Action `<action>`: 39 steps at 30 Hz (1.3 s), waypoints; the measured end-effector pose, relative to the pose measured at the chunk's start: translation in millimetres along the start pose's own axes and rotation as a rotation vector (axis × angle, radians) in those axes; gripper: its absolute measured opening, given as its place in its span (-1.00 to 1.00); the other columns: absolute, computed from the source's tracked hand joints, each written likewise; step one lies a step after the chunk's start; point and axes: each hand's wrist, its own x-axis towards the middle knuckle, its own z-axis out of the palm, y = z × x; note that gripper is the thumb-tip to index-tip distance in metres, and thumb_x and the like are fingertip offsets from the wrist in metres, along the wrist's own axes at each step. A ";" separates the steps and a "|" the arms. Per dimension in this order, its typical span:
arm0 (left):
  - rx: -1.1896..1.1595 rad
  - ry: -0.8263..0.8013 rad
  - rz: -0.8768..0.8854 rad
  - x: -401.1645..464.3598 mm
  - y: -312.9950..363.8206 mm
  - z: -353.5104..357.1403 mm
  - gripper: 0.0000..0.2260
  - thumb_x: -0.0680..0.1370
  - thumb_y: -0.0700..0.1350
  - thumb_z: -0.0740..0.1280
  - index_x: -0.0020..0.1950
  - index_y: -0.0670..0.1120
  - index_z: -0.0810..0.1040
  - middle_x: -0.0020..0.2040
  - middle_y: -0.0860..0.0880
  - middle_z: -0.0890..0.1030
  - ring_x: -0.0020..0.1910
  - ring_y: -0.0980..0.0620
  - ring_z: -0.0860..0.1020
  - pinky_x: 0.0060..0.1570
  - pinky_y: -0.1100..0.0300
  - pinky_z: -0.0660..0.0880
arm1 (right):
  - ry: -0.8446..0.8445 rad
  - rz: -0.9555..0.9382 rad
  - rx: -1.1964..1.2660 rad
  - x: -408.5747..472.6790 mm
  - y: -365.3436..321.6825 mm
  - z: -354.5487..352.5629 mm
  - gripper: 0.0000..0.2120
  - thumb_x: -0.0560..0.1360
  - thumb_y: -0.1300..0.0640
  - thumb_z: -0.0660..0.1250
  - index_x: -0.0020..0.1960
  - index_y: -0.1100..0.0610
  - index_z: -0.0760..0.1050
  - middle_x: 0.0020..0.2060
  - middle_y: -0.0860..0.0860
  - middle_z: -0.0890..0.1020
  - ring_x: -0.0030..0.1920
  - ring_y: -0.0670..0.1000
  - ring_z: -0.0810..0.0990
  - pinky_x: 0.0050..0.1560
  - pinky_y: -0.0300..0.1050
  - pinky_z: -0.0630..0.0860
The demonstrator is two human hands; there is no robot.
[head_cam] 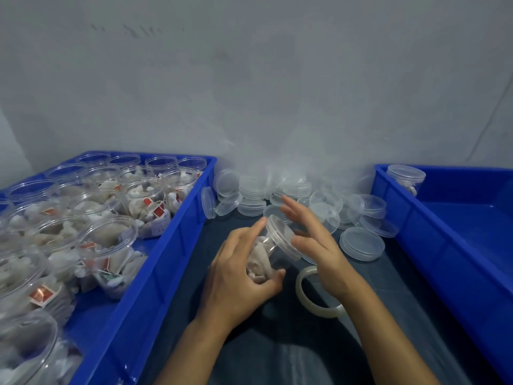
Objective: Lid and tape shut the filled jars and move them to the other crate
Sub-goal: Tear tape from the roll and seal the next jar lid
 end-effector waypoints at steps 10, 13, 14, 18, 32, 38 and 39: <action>0.057 -0.014 0.040 -1.1 3.9 2.3 -0.17 0.38 0.16 0.56 0.60 0.31 0.30 0.33 0.26 0.46 0.23 0.13 0.56 0.06 0.03 0.62 | 0.128 0.078 -0.443 -0.6 3.4 2.7 -0.46 0.57 -0.49 -0.04 0.35 -0.27 0.46 0.18 -0.29 0.51 0.28 -0.20 0.47 0.31 0.05 0.43; -0.001 -0.006 0.005 -0.8 -0.4 2.1 -0.18 0.41 0.15 0.58 0.61 0.32 0.28 0.34 0.26 0.46 0.27 0.13 0.56 0.08 0.05 0.63 | 0.046 0.003 -0.178 0.3 0.8 4.1 -0.41 0.53 -0.21 0.22 0.57 -0.23 0.34 0.38 -0.28 0.46 0.45 -0.15 0.42 0.42 -0.06 0.38; -0.010 -0.004 0.002 -0.8 -0.9 2.2 -0.18 0.42 0.16 0.57 0.61 0.33 0.28 0.35 0.26 0.46 0.27 0.14 0.56 0.08 0.05 0.63 | 0.048 -0.011 -0.190 1.2 0.1 4.4 -0.39 0.51 -0.15 0.27 0.57 -0.23 0.34 0.37 -0.26 0.49 0.44 -0.15 0.44 0.41 -0.06 0.41; -0.007 -0.030 0.007 -1.9 0.0 3.0 -0.15 0.40 0.18 0.55 0.62 0.38 0.22 0.35 0.29 0.45 0.27 0.15 0.57 0.05 0.07 0.65 | 0.197 0.064 -0.399 1.4 -0.9 6.7 -0.55 0.48 -0.38 0.29 0.31 -0.27 0.46 0.13 -0.26 0.56 0.21 -0.20 0.53 0.22 0.00 0.54; -0.245 -0.028 -0.117 -4.0 -6.1 7.6 -0.14 0.39 0.27 0.58 0.62 0.36 0.25 0.40 0.26 0.44 0.34 0.16 0.56 0.08 0.00 0.68 | 0.190 0.096 -0.342 1.2 -6.5 16.2 -0.54 0.43 -0.41 0.28 0.28 -0.30 0.43 0.19 -0.30 0.44 0.31 -0.28 0.43 0.27 -0.13 0.44; -0.197 0.075 -0.122 -3.8 -7.1 5.9 -0.14 0.35 0.24 0.65 0.55 0.40 0.29 0.37 0.30 0.44 0.33 0.31 0.51 0.00 0.49 0.54 | 0.188 0.062 -0.291 2.2 -9.1 17.6 -0.34 0.44 -0.39 0.36 0.49 -0.30 0.34 0.18 -0.23 0.46 0.25 -0.24 0.47 0.22 -0.22 0.45; -0.205 0.078 -0.136 -3.3 -5.5 6.9 -0.14 0.35 0.24 0.65 0.55 0.40 0.29 0.36 0.32 0.45 0.34 0.33 0.50 0.03 0.53 0.50 | 0.170 0.055 -0.313 1.9 -10.0 15.6 -0.34 0.45 -0.41 0.33 0.51 -0.29 0.34 0.19 -0.24 0.46 0.26 -0.23 0.47 0.23 -0.23 0.45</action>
